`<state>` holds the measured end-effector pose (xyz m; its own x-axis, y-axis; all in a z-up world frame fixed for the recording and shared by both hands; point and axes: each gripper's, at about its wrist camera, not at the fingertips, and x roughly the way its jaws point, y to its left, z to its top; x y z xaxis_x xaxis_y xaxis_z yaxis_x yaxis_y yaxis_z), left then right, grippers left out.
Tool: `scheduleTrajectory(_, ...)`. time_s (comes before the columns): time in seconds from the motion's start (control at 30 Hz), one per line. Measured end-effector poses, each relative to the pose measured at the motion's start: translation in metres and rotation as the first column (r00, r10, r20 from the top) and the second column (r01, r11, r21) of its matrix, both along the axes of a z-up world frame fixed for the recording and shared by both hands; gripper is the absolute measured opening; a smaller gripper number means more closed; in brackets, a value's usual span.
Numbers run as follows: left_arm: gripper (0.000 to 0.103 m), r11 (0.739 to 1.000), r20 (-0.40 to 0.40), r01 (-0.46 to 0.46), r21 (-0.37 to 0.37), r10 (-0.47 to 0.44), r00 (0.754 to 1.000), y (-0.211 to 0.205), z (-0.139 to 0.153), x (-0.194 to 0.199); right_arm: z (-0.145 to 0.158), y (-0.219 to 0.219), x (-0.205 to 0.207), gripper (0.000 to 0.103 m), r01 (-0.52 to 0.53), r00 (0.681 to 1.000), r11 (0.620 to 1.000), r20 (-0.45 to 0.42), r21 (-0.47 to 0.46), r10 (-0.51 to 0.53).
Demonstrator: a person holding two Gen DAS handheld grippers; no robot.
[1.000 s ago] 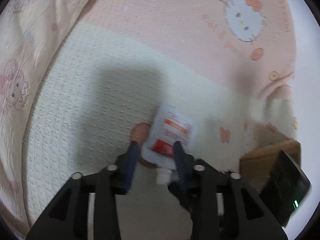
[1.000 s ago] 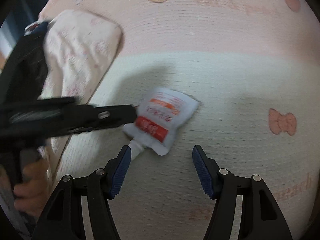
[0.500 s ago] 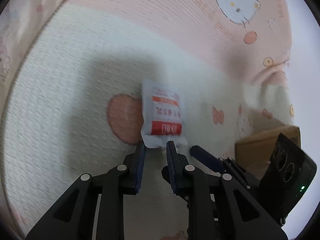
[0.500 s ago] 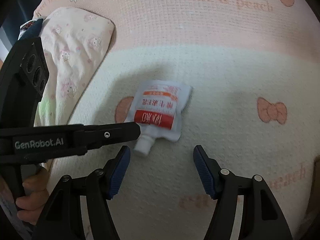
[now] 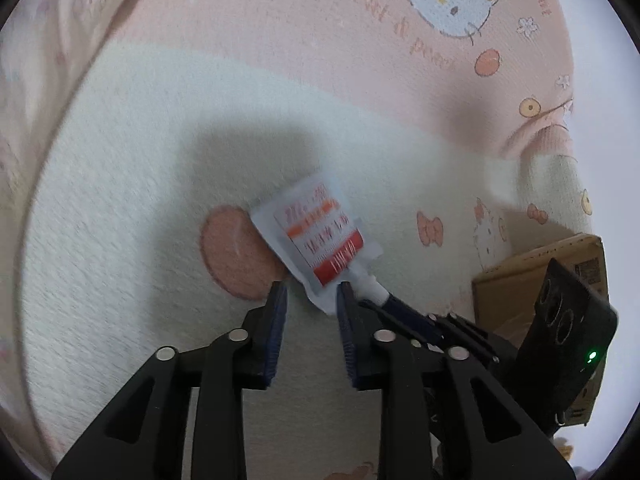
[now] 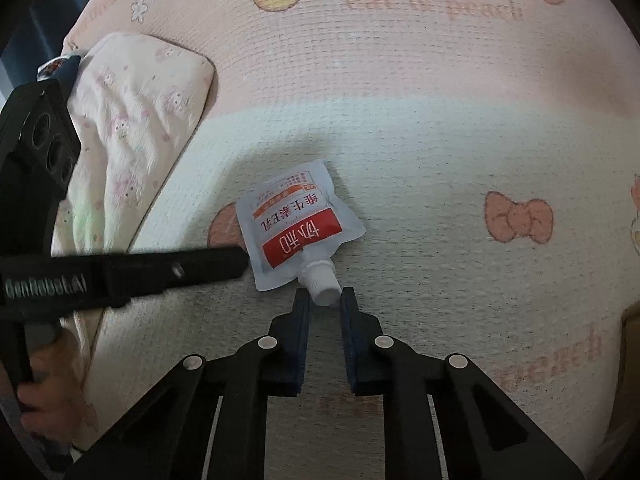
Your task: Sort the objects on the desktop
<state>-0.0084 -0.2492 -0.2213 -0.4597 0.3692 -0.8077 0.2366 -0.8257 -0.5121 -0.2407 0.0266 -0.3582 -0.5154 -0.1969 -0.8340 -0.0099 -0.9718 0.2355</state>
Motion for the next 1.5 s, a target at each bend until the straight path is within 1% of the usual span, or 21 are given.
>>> scheduleTrajectory(0.03, 0.038, 1.000, -0.011, -0.006, -0.008, 0.006, 1.000, -0.003, 0.003, -0.002, 0.000, 0.000, 0.000, 0.013, -0.002, 1.000, 1.000, -0.001, 0.005, 0.002)
scheduleTrajectory(0.07, 0.040, 1.000, -0.022, -0.016, -0.019, 0.016, 1.000, -0.007, 0.006, -0.004, 0.000, -0.001, -0.001, 0.013, -0.004, 1.000, 1.000, 0.000, 0.011, 0.004)
scheduleTrajectory(0.1, 0.040, 0.999, -0.031, -0.030, -0.033, 0.029, 0.999, -0.012, 0.008, -0.008, 0.001, 0.001, 0.000, 0.013, -0.003, 1.000, 1.000, 0.001, 0.013, 0.003)
scheduleTrajectory(0.17, 0.042, 0.999, -0.035, -0.036, -0.037, 0.035, 0.999, -0.019, 0.010, -0.018, 0.001, 0.003, -0.001, 0.013, 0.010, 1.000, 1.000, 0.000, 0.011, -0.010)
scheduleTrajectory(0.27, 0.043, 0.999, -0.034, -0.017, -0.046, 0.015, 0.999, -0.023, 0.008, -0.035, 0.004, 0.009, -0.002, 0.013, 0.044, 0.999, 0.998, -0.008, 0.043, -0.044)
scheduleTrajectory(0.33, 0.043, 0.999, -0.027, -0.010, -0.041, 0.009, 1.000, -0.022, 0.005, -0.043, 0.007, 0.018, -0.002, 0.013, 0.083, 0.996, 0.995, -0.014, 0.046, -0.082)
scheduleTrajectory(0.37, 0.043, 1.000, -0.013, -0.005, -0.026, 0.005, 1.000, -0.022, 0.001, -0.047, 0.008, 0.023, -0.002, 0.013, 0.103, 0.995, 0.994, -0.013, 0.029, -0.103)
scheduleTrajectory(0.43, 0.043, 1.000, 0.028, -0.006, 0.027, 0.005, 1.000, -0.021, -0.008, -0.051, 0.009, 0.031, -0.002, 0.013, 0.126, 0.992, 0.992, -0.015, -0.015, -0.126)
scheduleTrajectory(0.5, 0.043, 0.998, 0.042, -0.013, 0.067, 0.010, 0.999, -0.017, -0.015, -0.048, 0.010, 0.035, -0.002, 0.013, 0.137, 0.990, 0.989, -0.019, -0.060, -0.139)
scheduleTrajectory(0.6, 0.043, 0.999, 0.023, -0.016, 0.041, 0.015, 1.000, -0.010, -0.015, -0.042, 0.012, 0.034, -0.004, 0.013, 0.127, 0.991, 0.988, -0.024, -0.083, -0.130)
scheduleTrajectory(0.77, 0.043, 0.999, 0.035, 0.025, 0.024, -0.026, 0.999, -0.002, -0.014, -0.039, 0.008, 0.030, -0.009, 0.013, 0.104, 0.994, 0.989, -0.007, -0.110, -0.105)
scheduleTrajectory(0.9, 0.043, 0.998, 0.047, -0.016, 0.059, 0.013, 0.999, -0.007, -0.014, -0.041, 0.012, 0.033, -0.012, 0.014, 0.104, 0.994, 0.989, -0.016, -0.105, -0.106)
scheduleTrajectory(0.97, 0.043, 0.998, 0.050, -0.028, 0.060, 0.025, 0.998, -0.009, -0.014, -0.042, 0.015, 0.036, -0.017, 0.020, 0.109, 0.993, 0.987, -0.021, -0.118, -0.112)
scheduleTrajectory(1.03, 0.043, 0.998, 0.053, -0.029, 0.054, 0.026, 0.998, -0.008, -0.014, -0.045, 0.015, 0.039, -0.023, 0.039, 0.105, 0.994, 0.986, -0.011, -0.127, -0.107)
scheduleTrajectory(1.07, 0.043, 0.998, 0.054, -0.026, 0.057, 0.023, 0.998, -0.008, -0.015, -0.046, 0.014, 0.039, -0.026, 0.042, 0.100, 0.995, 0.987, 0.004, -0.126, -0.100)
scheduleTrajectory(1.27, 0.043, 0.994, 0.089, -0.039, 0.101, 0.030, 0.996, -0.009, -0.018, -0.052, 0.010, 0.042, -0.034, 0.042, 0.106, 0.994, 0.985, 0.011, -0.135, -0.105)
scheduleTrajectory(1.37, 0.043, 0.988, 0.117, -0.045, 0.146, 0.028, 0.993, -0.010, -0.020, -0.051, 0.004, 0.045, -0.036, 0.041, 0.103, 0.994, 0.986, 0.035, -0.131, -0.099)
scheduleTrajectory(1.4, 0.043, 0.987, 0.123, -0.042, 0.157, 0.023, 0.992, -0.010, -0.021, -0.050, 0.000, 0.047, -0.037, 0.040, 0.112, 0.993, 0.983, 0.053, -0.145, -0.105)
scheduleTrajectory(1.43, 0.043, 0.986, 0.126, -0.038, 0.160, 0.018, 0.992, -0.009, -0.021, -0.049, 0.000, 0.049, -0.036, 0.036, 0.112, 0.993, 0.982, 0.044, -0.152, -0.106)
scheduleTrajectory(1.5, 0.043, 0.988, 0.123, -0.033, 0.150, 0.015, 0.992, -0.006, -0.021, -0.048, 0.001, 0.053, -0.036, 0.030, 0.115, 0.993, 0.980, 0.034, -0.165, -0.111)
